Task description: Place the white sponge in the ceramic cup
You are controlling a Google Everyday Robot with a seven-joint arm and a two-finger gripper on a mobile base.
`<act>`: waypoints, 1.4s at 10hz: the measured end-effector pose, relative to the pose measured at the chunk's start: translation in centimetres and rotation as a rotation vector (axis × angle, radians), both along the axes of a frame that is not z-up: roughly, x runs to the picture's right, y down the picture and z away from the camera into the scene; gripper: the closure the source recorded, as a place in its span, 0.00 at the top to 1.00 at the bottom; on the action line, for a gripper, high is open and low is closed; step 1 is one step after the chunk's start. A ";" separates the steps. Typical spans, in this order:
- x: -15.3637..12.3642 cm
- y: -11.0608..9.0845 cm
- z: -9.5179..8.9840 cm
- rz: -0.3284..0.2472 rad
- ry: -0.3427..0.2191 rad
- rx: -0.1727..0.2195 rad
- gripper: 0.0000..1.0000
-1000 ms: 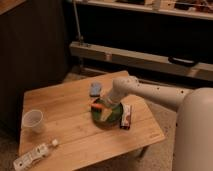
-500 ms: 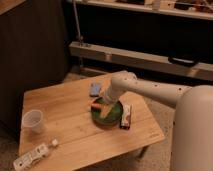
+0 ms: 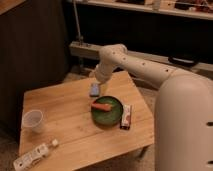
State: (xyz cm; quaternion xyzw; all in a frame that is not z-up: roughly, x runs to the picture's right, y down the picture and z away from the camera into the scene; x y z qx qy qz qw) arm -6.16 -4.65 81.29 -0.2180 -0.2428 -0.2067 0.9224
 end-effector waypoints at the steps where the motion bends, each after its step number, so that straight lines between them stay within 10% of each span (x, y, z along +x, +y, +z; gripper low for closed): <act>1: -0.3 -1.4 -0.8 -0.061 -0.025 0.018 0.80; 6: -0.7 -1.3 -1.6 -0.119 -0.092 0.133 0.80; 11: 2.6 3.6 -1.5 -0.354 -0.345 0.520 0.80; 14: 1.9 2.8 -0.4 -0.397 -0.345 0.486 0.80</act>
